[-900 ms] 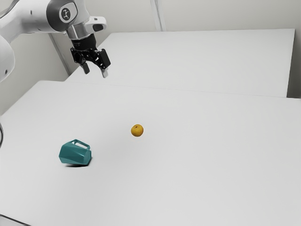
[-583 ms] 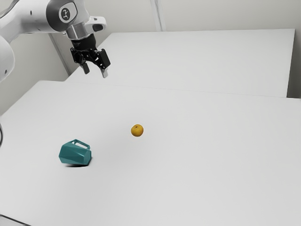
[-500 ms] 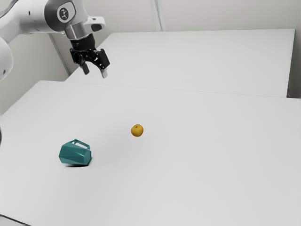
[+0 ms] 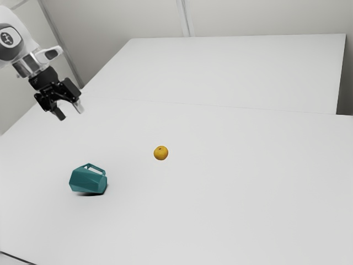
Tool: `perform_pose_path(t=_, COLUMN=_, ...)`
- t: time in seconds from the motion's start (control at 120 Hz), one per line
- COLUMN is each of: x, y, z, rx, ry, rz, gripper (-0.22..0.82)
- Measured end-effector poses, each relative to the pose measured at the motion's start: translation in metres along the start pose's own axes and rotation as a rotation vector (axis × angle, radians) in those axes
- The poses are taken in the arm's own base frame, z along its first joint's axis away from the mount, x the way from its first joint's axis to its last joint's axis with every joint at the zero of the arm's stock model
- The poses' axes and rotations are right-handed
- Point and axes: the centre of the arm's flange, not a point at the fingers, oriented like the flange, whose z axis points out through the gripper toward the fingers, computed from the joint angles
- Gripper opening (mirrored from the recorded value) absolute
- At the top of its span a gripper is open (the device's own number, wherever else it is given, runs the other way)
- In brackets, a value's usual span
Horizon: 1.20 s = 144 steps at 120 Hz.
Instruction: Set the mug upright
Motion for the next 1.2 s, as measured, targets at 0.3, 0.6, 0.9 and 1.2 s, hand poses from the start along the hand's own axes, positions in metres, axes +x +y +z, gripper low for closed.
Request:
perform_pose_path(t=0.3, x=-0.006, y=-0.077, z=0.024, rx=-0.152, ry=-0.019, rz=-0.005, gripper=0.60)
perform_pose_path(t=0.6, x=-0.002, y=-0.163, z=0.084, rx=-0.265, ry=-0.068, rz=-0.033, gripper=0.60)
perform_pose_path(t=0.9, x=-0.001, y=-0.202, z=0.140, rx=-0.347, ry=-0.055, rz=-0.005, gripper=0.60)
perform_pose_path(t=1.2, x=0.002, y=-0.217, z=0.189, rx=-0.440, ry=0.008, rz=0.023, gripper=0.60)
